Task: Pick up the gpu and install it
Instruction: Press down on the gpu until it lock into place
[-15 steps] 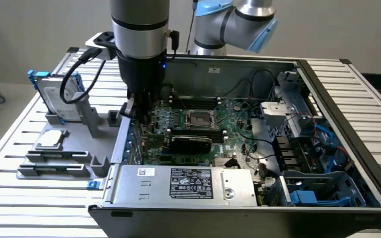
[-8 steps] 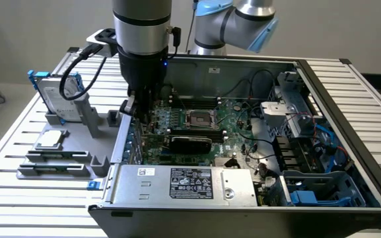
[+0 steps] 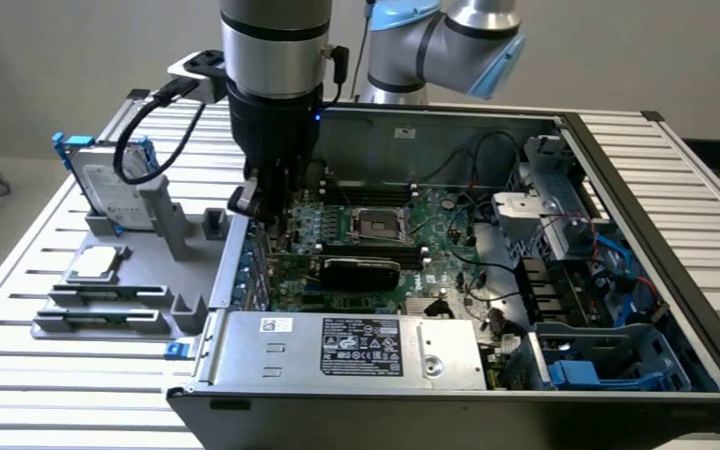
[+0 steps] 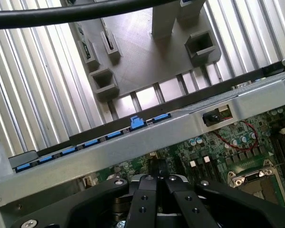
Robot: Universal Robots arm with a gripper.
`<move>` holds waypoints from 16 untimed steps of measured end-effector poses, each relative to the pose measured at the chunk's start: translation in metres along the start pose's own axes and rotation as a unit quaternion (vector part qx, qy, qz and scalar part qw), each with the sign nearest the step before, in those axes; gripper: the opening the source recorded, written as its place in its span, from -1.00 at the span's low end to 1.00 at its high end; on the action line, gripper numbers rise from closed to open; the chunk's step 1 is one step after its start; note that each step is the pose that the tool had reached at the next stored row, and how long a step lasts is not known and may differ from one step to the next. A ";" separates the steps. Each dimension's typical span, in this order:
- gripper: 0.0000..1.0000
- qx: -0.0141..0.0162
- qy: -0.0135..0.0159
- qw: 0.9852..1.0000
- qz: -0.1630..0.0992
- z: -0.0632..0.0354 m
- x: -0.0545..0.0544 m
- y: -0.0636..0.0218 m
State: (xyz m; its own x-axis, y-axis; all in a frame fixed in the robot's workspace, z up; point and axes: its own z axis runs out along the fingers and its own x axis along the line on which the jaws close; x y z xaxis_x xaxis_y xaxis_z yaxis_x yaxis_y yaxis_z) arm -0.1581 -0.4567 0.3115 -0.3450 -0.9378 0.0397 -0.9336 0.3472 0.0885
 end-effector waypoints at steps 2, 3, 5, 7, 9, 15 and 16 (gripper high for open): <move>-0.79 0.002 0.004 1.000 0.001 0.0004 0.000 -0.0003; -0.79 0.002 0.006 1.000 0.001 0.0006 0.001 -0.0004; -0.79 0.003 0.009 1.000 0.002 0.0020 0.002 -0.0009; -0.79 0.004 0.011 1.000 0.002 0.0039 0.004 -0.0013; -0.79 0.005 0.012 1.000 0.004 0.0064 0.005 -0.0009; -0.79 0.005 0.013 1.000 0.015 0.0097 0.007 0.0008; -0.79 0.004 0.012 1.000 0.019 0.0099 0.007 0.0008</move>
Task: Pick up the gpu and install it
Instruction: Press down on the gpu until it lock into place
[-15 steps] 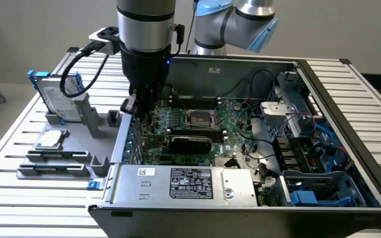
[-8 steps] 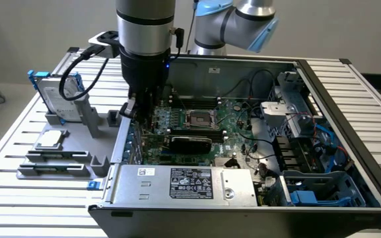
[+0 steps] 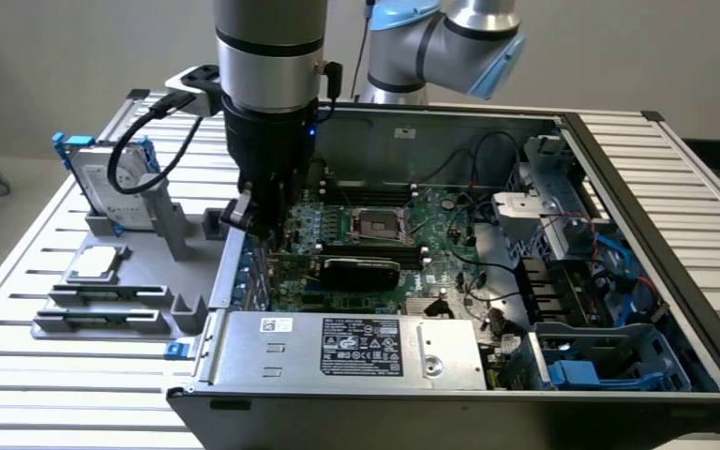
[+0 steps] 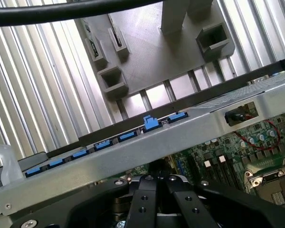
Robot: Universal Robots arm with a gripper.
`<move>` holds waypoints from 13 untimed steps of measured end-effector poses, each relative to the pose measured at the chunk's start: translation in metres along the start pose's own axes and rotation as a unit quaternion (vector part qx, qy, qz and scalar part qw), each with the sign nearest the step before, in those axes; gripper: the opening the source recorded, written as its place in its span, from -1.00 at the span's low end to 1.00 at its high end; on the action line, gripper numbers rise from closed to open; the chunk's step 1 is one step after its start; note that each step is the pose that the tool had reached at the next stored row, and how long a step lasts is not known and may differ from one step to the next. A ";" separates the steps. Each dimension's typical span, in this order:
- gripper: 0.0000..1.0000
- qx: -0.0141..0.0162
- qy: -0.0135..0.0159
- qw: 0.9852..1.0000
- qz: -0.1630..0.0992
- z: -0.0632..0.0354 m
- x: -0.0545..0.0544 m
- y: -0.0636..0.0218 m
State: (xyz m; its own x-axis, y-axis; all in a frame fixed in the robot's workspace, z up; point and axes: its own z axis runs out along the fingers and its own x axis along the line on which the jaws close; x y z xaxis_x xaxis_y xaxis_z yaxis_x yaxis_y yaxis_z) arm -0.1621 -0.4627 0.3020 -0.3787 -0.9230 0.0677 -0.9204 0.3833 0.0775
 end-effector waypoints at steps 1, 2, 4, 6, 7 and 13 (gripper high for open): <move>-0.79 0.000 0.000 1.000 0.005 0.0001 0.000 0.0000; -0.79 -0.001 -0.001 1.000 0.010 0.0001 0.000 0.0000; -0.79 -0.001 -0.002 1.000 0.021 0.0002 0.000 0.0000; -0.79 -0.002 -0.002 1.000 0.031 0.0003 0.000 0.0000; -0.79 -0.002 -0.003 0.999 0.035 0.0004 0.000 0.0000; -0.79 -0.003 -0.002 0.999 0.049 0.0005 0.000 -0.0001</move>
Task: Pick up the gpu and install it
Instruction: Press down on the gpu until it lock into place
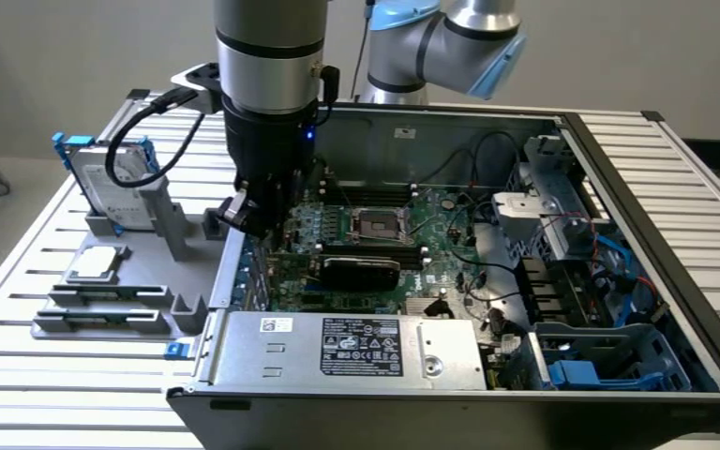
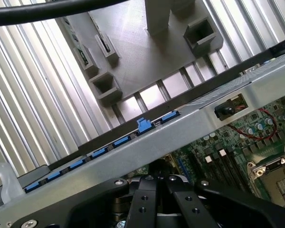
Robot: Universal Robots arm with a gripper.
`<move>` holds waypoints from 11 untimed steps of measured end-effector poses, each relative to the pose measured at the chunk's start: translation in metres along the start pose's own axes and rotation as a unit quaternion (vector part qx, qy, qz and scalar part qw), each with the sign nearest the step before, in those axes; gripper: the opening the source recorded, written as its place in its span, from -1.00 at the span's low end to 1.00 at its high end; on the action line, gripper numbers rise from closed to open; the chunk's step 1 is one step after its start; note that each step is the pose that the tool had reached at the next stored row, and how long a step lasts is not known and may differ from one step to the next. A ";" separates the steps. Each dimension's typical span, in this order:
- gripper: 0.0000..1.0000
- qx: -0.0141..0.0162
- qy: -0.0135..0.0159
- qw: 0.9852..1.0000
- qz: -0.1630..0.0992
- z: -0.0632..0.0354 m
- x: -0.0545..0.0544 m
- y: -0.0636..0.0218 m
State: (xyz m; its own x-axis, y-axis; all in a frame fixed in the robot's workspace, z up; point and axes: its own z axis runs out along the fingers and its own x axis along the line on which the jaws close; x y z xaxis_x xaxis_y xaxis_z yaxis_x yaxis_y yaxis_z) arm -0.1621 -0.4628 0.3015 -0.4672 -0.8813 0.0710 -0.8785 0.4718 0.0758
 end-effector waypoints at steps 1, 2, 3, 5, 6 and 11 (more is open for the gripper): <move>-0.79 0.000 0.001 1.000 0.000 0.0000 0.000 0.0000; -0.79 0.001 0.001 1.000 0.000 0.0000 0.000 0.0000; -0.79 0.001 0.002 1.000 0.000 0.0000 0.000 0.0000; -0.79 0.001 0.002 1.000 0.001 0.0000 0.000 0.0000; -0.79 0.001 0.002 1.000 0.001 0.0000 0.000 0.0000; -0.79 0.002 0.003 1.000 0.001 0.0008 -0.001 0.0005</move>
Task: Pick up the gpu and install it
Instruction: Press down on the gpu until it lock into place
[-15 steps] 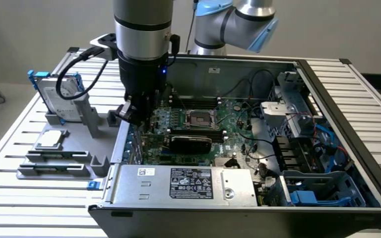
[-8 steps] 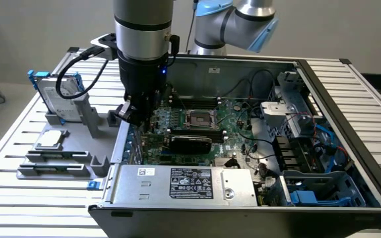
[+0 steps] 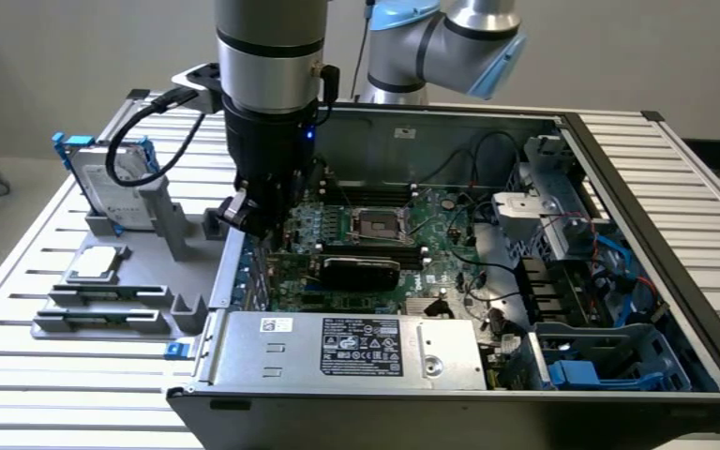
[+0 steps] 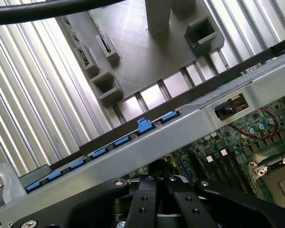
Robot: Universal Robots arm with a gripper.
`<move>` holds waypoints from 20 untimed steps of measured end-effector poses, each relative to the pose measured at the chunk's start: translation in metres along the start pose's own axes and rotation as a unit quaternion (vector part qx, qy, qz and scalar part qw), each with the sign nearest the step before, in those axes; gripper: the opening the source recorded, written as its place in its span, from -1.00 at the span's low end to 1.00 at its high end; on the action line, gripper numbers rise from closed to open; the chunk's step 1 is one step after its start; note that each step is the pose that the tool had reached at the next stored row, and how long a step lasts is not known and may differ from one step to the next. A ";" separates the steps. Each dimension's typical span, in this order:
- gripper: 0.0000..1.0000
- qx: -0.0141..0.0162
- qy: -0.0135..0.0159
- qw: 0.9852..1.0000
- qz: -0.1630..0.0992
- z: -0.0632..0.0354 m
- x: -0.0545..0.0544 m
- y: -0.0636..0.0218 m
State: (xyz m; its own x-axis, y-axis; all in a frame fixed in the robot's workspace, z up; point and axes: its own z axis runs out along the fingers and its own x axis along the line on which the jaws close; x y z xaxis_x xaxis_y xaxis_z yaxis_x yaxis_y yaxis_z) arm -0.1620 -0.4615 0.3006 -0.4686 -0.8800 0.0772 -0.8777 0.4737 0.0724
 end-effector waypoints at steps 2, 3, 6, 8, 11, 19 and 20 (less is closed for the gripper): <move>-0.79 0.000 0.000 1.000 0.000 0.0014 0.000 0.0000; -0.79 0.001 0.000 1.000 0.000 0.0020 -0.001 0.0001; -0.79 0.001 0.001 1.000 0.001 0.0030 -0.001 0.0002; -0.79 0.001 0.001 1.000 0.001 0.0030 -0.002 0.0005; -0.79 0.001 0.001 1.000 0.001 0.0030 -0.003 0.0010; -0.79 0.003 0.005 1.000 0.001 0.0029 -0.005 0.0021; -0.79 0.003 0.005 1.000 0.001 0.0029 -0.005 0.0021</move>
State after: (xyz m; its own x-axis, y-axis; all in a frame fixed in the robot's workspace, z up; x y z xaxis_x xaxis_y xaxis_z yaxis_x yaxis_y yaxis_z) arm -0.1620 -0.4564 0.2975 -0.4696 -0.8785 0.0881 -0.8773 0.4755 0.0654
